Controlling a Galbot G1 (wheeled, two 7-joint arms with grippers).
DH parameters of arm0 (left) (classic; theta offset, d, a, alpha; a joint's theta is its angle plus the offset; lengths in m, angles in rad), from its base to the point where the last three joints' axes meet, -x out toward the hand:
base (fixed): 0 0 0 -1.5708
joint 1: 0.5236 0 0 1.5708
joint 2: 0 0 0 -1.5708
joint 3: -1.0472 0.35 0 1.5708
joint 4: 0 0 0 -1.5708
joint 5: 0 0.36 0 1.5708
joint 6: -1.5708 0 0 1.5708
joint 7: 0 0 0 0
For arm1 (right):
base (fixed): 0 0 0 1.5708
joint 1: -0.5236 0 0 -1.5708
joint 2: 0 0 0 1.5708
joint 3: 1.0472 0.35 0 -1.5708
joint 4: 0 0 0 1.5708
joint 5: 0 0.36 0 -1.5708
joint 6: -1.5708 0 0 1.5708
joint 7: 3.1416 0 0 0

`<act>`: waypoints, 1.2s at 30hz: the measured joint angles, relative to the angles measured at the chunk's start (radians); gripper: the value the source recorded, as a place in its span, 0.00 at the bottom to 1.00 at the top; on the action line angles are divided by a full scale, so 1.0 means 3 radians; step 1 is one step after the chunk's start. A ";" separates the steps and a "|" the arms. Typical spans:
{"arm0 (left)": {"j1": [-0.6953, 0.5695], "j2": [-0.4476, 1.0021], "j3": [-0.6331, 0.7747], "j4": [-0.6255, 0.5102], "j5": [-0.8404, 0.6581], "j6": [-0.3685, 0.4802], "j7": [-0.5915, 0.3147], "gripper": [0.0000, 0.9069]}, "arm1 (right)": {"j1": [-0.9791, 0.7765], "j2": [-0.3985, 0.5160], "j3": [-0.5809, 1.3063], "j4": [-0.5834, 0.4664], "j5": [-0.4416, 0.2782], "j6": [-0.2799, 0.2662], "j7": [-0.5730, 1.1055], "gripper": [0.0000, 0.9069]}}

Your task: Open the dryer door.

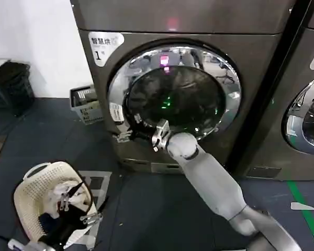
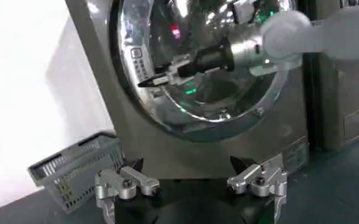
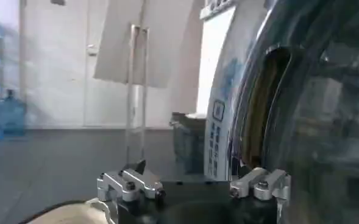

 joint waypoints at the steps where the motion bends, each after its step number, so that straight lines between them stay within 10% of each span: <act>1: -0.0025 0.0014 -0.0016 0.0001 -0.0023 0.0065 -0.0022 1.00 | -0.0015 -0.0019 0.0016 0.0002 0.0000 0.0030 -0.0077 1.00; 36: -0.1070 0.0701 -0.0684 0.1022 -0.1323 0.0366 0.0971 1.00 | -0.0942 -0.0640 0.0532 0.0985 0.0017 0.0246 -0.1654 1.00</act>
